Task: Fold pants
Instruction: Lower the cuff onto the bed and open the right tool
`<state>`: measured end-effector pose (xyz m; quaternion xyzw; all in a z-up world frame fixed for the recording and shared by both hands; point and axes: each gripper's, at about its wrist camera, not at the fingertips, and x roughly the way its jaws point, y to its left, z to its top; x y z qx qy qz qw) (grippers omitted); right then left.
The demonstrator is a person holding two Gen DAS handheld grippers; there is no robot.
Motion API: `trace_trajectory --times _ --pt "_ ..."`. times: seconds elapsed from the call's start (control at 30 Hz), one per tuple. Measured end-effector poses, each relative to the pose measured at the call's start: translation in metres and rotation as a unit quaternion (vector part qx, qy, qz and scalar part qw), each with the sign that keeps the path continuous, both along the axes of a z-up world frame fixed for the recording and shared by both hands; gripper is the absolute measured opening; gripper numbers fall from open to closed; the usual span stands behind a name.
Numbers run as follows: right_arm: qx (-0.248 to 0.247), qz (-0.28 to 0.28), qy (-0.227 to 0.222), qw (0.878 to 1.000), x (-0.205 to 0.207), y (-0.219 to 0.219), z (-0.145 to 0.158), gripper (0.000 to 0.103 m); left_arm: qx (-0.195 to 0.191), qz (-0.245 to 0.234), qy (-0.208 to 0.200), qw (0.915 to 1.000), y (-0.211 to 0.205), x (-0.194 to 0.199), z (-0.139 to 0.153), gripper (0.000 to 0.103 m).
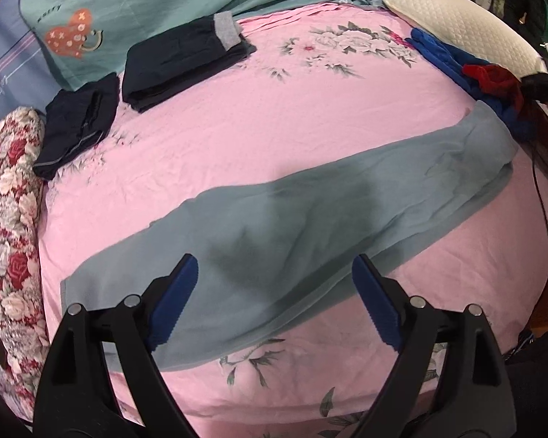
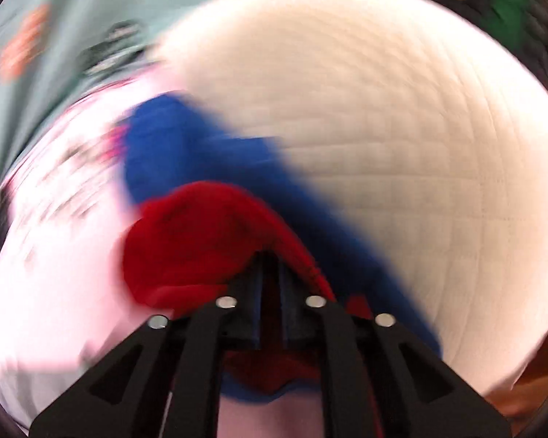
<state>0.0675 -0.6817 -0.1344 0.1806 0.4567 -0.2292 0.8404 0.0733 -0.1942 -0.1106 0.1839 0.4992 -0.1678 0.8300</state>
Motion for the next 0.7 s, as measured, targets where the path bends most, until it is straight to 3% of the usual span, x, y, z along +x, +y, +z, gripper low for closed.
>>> trace_trajectory --times 0.03,0.1,0.3,0.4,0.5,0.63,0.7 --pt "0.003 0.017 -0.011 1.000 -0.007 0.016 0.005 0.026 -0.001 0.005 0.004 1.0000 0.001 0.000 -0.002 0.088" --pt "0.045 0.060 -0.030 0.997 -0.029 0.051 0.007 0.027 -0.003 0.011 0.011 0.9999 0.000 0.001 -0.007 0.088" --pt "0.097 0.128 0.008 0.987 -0.065 0.107 -0.019 0.027 -0.010 0.007 0.016 0.9998 -0.011 -0.002 -0.011 0.088" --pt "0.123 0.161 0.042 0.978 -0.063 0.120 -0.036 0.027 -0.008 -0.004 0.017 0.9998 -0.023 -0.003 -0.012 0.088" --pt "0.116 0.174 0.037 0.977 -0.054 0.130 -0.044 0.028 -0.010 -0.016 0.018 0.9997 -0.039 -0.002 -0.013 0.088" --pt "0.168 0.196 0.024 0.966 -0.051 0.129 -0.046 0.029 -0.012 -0.053 0.012 0.9984 -0.077 -0.002 -0.010 0.088" --pt "0.139 0.226 0.035 0.964 -0.056 0.137 -0.047 0.027 -0.017 -0.074 0.008 0.9971 -0.097 -0.002 -0.008 0.088"
